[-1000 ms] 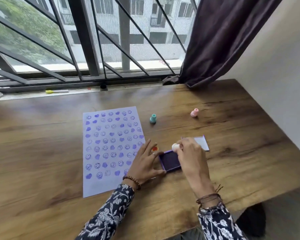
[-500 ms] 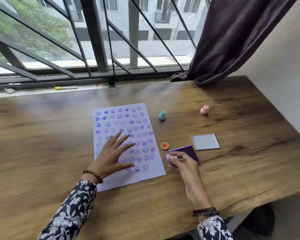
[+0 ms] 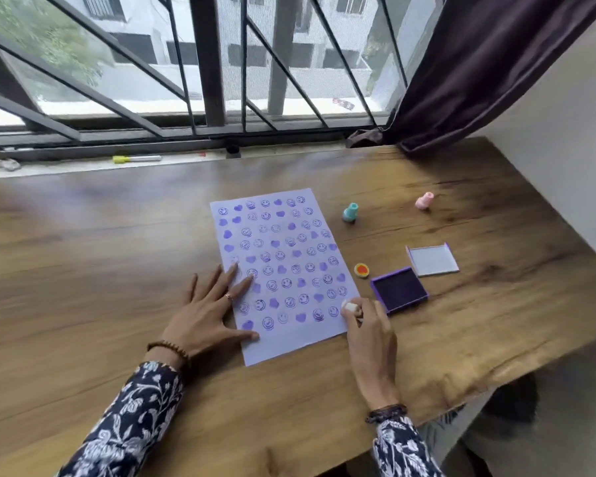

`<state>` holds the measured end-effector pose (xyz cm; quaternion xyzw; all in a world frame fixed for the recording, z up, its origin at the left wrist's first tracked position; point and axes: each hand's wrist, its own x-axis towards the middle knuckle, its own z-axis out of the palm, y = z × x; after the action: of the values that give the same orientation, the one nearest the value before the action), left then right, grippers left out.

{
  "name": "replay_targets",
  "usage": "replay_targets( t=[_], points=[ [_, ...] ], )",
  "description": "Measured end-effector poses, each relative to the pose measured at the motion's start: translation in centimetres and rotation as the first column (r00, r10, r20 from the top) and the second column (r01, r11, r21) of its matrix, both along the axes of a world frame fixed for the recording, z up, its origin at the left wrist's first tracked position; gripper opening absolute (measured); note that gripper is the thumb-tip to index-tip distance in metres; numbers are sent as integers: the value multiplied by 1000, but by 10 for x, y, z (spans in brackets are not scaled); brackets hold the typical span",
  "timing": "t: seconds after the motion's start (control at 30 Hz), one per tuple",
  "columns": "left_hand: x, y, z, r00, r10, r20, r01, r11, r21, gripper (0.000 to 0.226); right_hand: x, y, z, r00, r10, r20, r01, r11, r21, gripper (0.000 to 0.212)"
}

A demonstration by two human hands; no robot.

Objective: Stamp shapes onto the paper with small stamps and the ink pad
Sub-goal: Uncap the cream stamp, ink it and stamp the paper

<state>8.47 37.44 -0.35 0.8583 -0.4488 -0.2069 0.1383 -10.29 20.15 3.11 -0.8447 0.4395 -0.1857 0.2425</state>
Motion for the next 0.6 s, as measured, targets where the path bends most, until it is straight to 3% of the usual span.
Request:
replay_targets(
  t=[0.17,0.43,0.6],
  points=[
    [-1,0,0,1000,-1,4,1,1000,-13,105,11,0,3,998,-61,-31,60,998,-24,6],
    [1,0,-4,1000,2,19,-1,1000,-25,101,25,-14,10,952,72,-298,-107,989,-104,14],
    [1,1,-2,1000,0,9,0,1000,-27,102,26,-26,17,918,165,-360,-182,983,-12,14]
  ],
)
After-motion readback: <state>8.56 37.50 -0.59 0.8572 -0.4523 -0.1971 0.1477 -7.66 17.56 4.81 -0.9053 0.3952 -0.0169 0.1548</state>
